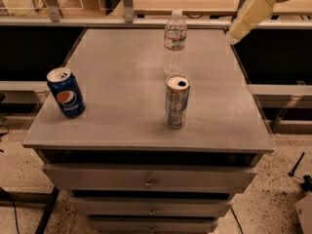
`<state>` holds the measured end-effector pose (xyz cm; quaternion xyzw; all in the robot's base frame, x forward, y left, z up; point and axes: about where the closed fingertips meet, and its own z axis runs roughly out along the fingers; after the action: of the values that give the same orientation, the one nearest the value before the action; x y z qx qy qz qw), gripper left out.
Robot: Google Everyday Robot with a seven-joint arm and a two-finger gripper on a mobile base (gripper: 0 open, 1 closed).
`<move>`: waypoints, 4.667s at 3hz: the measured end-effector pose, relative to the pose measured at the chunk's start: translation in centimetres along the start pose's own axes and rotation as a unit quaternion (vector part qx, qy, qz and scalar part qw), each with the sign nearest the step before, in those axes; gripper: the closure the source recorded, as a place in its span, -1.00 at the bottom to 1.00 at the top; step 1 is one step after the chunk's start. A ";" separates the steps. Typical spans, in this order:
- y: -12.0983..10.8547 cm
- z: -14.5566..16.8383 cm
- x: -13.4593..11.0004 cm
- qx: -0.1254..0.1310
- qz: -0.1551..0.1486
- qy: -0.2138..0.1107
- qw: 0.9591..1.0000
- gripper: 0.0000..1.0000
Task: Move water bottle near redbull can
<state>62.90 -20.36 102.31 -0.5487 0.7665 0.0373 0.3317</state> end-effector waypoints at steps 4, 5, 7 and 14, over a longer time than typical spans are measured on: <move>-0.7 7.0 -5.2 -0.018 0.011 -0.127 0.992 -1.00; -0.6 8.5 -5.4 -0.036 0.036 -0.170 0.984 -1.00; 0.1 13.3 -7.1 -0.071 0.070 -0.274 0.957 -1.00; 2.7 12.6 -6.8 -0.124 0.061 -0.364 0.921 0.78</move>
Offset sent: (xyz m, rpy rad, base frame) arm 0.0544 0.0927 -0.0406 0.2959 -0.0954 0.1030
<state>67.69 -8.41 95.47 -0.4867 0.6138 0.3495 0.5140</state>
